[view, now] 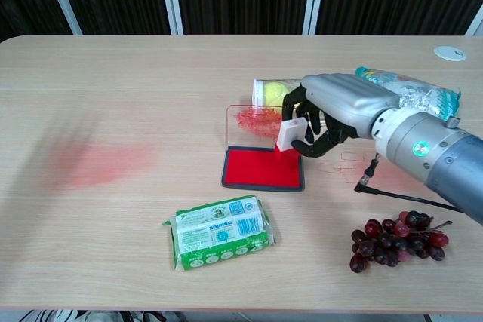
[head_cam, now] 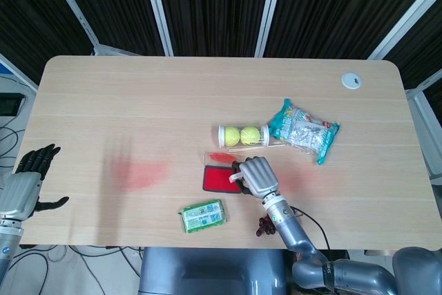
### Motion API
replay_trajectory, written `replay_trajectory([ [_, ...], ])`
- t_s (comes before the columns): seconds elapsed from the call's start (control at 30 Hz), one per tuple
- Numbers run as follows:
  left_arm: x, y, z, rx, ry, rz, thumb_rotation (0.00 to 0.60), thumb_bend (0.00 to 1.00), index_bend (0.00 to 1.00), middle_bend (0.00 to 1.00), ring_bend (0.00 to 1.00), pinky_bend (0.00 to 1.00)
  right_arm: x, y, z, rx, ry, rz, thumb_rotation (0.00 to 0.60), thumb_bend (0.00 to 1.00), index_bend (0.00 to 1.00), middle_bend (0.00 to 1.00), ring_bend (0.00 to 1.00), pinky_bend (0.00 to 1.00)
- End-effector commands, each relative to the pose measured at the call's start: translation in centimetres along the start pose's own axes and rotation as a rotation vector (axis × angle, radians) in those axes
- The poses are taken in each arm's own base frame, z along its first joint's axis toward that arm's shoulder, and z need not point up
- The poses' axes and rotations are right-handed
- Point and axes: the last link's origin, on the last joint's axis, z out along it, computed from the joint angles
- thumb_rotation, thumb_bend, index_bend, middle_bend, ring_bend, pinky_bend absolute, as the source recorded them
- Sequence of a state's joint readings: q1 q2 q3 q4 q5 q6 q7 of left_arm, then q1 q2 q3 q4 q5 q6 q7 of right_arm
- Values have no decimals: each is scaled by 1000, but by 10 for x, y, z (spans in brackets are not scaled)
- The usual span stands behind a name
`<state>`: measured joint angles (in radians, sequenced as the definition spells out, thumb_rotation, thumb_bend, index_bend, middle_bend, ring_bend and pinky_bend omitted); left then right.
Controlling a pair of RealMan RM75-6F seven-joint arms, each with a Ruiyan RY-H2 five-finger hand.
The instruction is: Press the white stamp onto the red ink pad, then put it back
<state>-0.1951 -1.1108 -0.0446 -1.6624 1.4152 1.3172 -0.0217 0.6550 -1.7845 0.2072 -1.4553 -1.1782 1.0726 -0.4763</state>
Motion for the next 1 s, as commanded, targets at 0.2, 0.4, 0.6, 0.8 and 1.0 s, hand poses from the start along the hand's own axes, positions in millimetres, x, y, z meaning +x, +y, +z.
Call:
replay_trajectory([
  [0.2, 0, 0, 0, -3, -4, -1, 600, 25, 0, 0, 0, 0, -13, -19, 16, -37, -13, 6, 600, 679, 803, 645, 538, 557],
  [0.4, 0, -1, 0, -6, -8, -6, 600, 25, 0, 0, 0, 0, -24, -23, 19, -50, -37, 1, 600, 679, 804, 645, 538, 557],
  [0.6, 0, -1, 1, -4, -8, -9, 600, 25, 0, 0, 0, 0, -36, -24, 20, -57, -60, -9, 600, 680, 805, 646, 539, 557],
  [0.8, 0, -1, 1, -5, -9, -11, 600, 25, 0, 0, 0, 0, -44, -23, 19, -64, -72, -29, 600, 682, 805, 647, 539, 557],
  [1.0, 0, -1, 1, -5, -9, -12, 600, 25, 0, 0, 0, 0, -38, -26, 21, -63, -46, 3, 600, 691, 809, 648, 540, 557],
])
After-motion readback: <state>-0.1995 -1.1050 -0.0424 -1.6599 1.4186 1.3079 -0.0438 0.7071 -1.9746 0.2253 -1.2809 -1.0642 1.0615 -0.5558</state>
